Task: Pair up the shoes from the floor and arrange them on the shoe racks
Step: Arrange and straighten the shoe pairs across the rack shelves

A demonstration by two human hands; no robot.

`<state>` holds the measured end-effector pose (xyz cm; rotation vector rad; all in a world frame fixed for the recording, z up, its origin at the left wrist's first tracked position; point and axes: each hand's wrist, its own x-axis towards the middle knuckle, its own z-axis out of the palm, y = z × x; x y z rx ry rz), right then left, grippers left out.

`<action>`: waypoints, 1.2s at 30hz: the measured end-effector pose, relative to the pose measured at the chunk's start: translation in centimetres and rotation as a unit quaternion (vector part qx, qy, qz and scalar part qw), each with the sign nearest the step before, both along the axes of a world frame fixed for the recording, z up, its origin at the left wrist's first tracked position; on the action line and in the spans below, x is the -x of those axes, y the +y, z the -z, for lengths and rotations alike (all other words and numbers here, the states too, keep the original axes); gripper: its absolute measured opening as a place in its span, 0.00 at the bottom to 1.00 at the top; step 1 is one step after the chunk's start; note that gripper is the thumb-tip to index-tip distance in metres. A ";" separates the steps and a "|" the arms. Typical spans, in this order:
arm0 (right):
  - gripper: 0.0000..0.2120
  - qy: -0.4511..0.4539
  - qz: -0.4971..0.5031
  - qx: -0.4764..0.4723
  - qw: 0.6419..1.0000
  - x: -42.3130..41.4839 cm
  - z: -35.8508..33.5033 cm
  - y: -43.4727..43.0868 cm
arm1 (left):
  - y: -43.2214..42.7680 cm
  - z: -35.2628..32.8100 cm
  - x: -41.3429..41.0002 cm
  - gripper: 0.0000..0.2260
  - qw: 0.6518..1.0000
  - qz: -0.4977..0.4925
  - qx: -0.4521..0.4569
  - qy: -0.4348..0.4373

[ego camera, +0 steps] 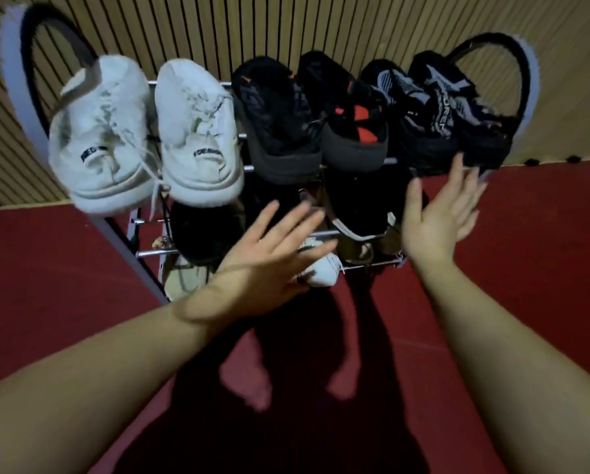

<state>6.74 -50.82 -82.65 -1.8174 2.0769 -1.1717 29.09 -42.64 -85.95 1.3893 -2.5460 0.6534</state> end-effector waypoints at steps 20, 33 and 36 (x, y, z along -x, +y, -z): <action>0.33 0.217 -0.129 -0.305 0.918 -16.9 7.2 -1.9 | 4.3 5.0 -10.9 0.39 0.896 -0.313 -0.276 0.154; 0.53 0.215 -0.148 -0.353 0.899 -11.7 3.5 1.3 | 4.0 7.6 -10.4 0.51 0.912 -0.292 -0.228 0.177; 0.55 0.234 -0.122 -0.375 0.889 -13.8 3.3 0.0 | 4.3 7.1 -10.5 0.48 0.906 -0.299 -0.232 0.189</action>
